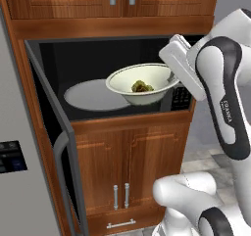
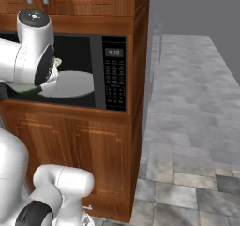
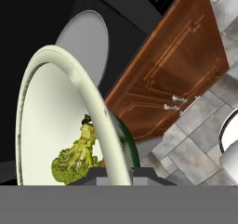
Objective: The microwave is finished heating the chicken drumstick and broccoli. Take the bowl containing the food and place it on the dining counter.
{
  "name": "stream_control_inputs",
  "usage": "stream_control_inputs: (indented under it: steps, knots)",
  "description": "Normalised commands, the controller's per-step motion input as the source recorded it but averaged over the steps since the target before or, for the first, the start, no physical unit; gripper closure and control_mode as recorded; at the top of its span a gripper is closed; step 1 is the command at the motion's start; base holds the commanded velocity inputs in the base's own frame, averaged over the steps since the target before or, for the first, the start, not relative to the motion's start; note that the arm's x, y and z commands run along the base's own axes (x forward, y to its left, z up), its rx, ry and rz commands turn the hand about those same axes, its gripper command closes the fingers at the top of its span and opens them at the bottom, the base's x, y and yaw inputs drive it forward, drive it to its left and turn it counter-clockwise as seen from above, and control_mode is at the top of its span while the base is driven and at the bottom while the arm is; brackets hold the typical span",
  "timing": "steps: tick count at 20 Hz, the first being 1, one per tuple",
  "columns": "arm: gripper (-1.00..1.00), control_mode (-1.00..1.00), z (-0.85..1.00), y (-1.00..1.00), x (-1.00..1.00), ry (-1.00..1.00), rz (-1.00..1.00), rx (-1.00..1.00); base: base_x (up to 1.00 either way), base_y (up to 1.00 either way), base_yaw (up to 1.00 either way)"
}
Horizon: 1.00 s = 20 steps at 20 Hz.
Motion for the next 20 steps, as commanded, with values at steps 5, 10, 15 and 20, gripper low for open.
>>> stream_control_inputs:
  steps: [5,10,15,20]
  knots:
    - [1.00,-1.00,-0.18,-0.50,-0.76,-0.22,0.00,0.06,0.00,0.00,0.00]
    - [1.00,-1.00,0.00,0.00,0.00,0.00,-0.01,0.00,0.00,0.00,0.00]
    - [1.00,-1.00,0.00,0.00,0.00,0.00,0.00,0.00,0.00,0.00,0.00]
    - [1.00,-1.00,0.00,0.00,0.00,0.00,0.00,0.00,0.00,0.00,0.00]
